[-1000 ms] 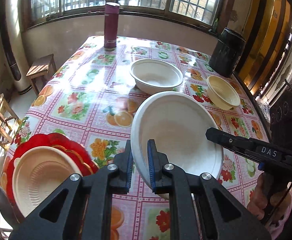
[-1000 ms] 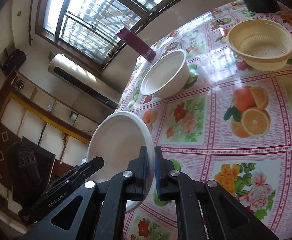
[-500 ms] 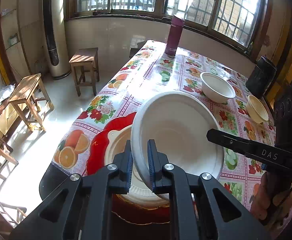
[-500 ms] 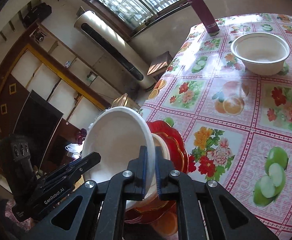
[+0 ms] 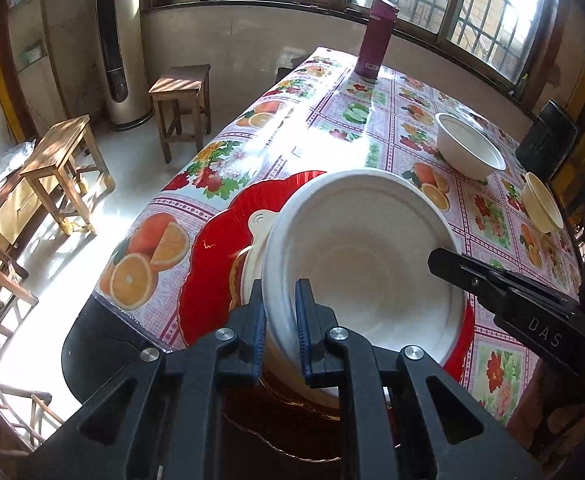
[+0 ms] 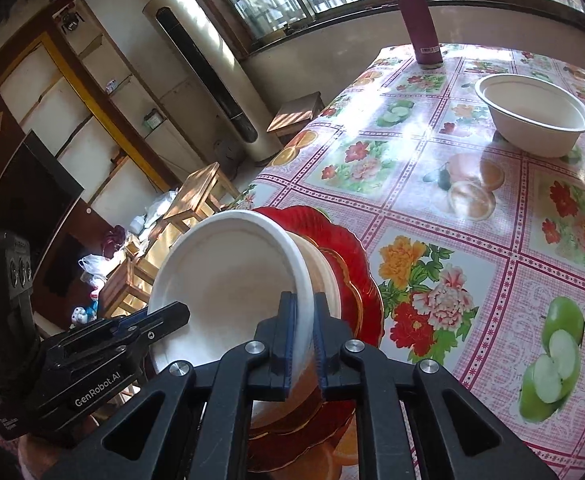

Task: Organize plates and bowls
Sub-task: 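Lower the white bowl into the beige bowl and open both tools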

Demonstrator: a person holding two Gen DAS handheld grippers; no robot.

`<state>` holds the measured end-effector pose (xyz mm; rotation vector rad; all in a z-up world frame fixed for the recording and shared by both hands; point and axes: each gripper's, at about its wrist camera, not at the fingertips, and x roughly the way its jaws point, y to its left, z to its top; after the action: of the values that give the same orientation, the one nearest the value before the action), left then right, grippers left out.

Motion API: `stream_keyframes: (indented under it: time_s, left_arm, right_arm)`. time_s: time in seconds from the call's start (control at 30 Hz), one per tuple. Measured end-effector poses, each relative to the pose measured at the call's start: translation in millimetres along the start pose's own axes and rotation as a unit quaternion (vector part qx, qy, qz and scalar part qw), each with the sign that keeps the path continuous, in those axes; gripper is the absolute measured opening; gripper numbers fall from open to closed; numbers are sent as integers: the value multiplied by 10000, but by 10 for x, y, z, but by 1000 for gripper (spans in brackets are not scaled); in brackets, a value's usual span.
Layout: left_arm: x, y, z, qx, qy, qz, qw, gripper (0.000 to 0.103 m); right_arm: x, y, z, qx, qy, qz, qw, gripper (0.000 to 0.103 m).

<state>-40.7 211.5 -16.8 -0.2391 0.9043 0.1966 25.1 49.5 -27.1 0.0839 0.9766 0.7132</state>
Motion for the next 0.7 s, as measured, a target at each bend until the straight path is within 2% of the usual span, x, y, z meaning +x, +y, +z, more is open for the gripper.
stream_keyframes:
  time_s: [0.1,0.17,0.23,0.3,0.47,0.57,0.7]
  left_arm:
    - [-62,-13,-4,93,-194,285,9994,13]
    - [-123,1,-5,78,-303,389,9988,19]
    - [-213,12,-1,50,-476,472,9977,35]
    - [-319,-3,12,54,-720,602,9956,64]
    - [-566,-123,48,188,-1219,855,9887,69]
    - [-677,-239,80,273,-1458,955,9843,80]
    - [-757,-447,136,410,-1595,926,9820,81]
  right_arm:
    - [-49,82,-19,-260,-129,-202,9994,14]
    - [-121,114,-18,-391,-281,-262,9985,33]
    - [-205,140,-10,-489,-450,-286,9974,40]
    - [-305,146,-14,-535,-605,-245,9964,50]
    - [-590,-9,-15,-372,-1053,-115,9937,68]
    - [-759,-166,-12,-205,-1257,-65,9918,76]
    - [-996,-435,-14,96,-1519,-31,9884,81]
